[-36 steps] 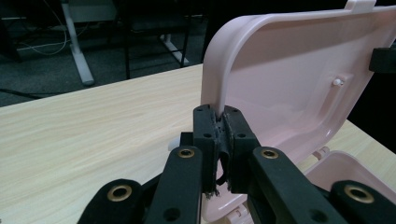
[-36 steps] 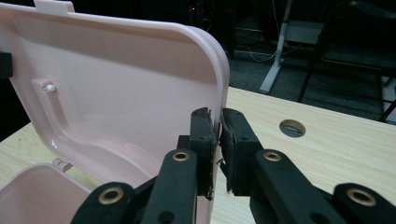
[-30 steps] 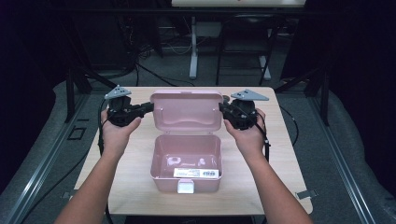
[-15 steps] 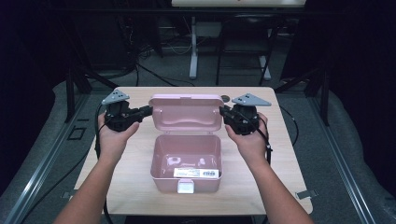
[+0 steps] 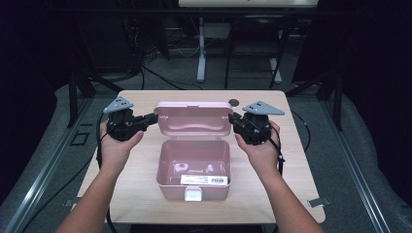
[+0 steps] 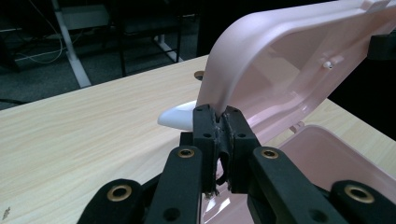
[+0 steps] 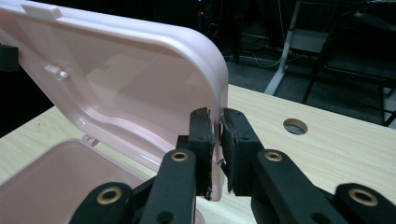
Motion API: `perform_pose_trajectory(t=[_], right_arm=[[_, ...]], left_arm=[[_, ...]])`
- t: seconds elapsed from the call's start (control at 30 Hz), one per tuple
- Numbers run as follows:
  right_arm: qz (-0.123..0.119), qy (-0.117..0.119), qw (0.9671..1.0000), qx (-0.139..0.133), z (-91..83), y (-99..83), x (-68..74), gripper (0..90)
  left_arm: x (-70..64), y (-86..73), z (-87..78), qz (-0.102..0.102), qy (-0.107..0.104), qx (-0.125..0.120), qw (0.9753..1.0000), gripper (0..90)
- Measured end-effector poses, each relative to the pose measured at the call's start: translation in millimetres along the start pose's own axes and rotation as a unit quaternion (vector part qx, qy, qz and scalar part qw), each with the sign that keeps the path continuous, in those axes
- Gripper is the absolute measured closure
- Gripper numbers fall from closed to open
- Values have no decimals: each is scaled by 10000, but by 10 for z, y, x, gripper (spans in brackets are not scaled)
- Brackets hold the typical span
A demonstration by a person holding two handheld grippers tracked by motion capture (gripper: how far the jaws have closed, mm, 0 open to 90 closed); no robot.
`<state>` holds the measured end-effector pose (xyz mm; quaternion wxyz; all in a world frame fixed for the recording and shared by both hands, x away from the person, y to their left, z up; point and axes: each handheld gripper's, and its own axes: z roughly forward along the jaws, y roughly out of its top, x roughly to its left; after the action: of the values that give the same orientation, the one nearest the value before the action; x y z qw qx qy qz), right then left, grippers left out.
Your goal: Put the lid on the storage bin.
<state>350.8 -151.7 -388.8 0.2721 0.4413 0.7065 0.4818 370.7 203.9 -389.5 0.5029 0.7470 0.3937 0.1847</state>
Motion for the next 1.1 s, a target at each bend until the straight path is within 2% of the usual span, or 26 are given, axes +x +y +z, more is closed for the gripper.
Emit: perform_pose_trajectory(t=[0.4, 0.53, 0.87, 1.1], right_arm=[[-19, 6, 10000, -56, -63, -46, 40, 818], [-129, -51, 9999, -64, -88, -75, 75, 818], [-119, -28, 9999, -99, -128, -110, 96, 818], [-125, 4, 9999, -119, -160, -136, 111, 818]], left_arm=[[-43, -46, -58, 63, -38, 13, 10000, 849], [-53, -61, -77, 95, -33, 29, 9999, 849], [-92, -97, -105, 159, -7, -18, 9999, 849], [-100, -130, -131, 121, -52, -25, 9999, 845]])
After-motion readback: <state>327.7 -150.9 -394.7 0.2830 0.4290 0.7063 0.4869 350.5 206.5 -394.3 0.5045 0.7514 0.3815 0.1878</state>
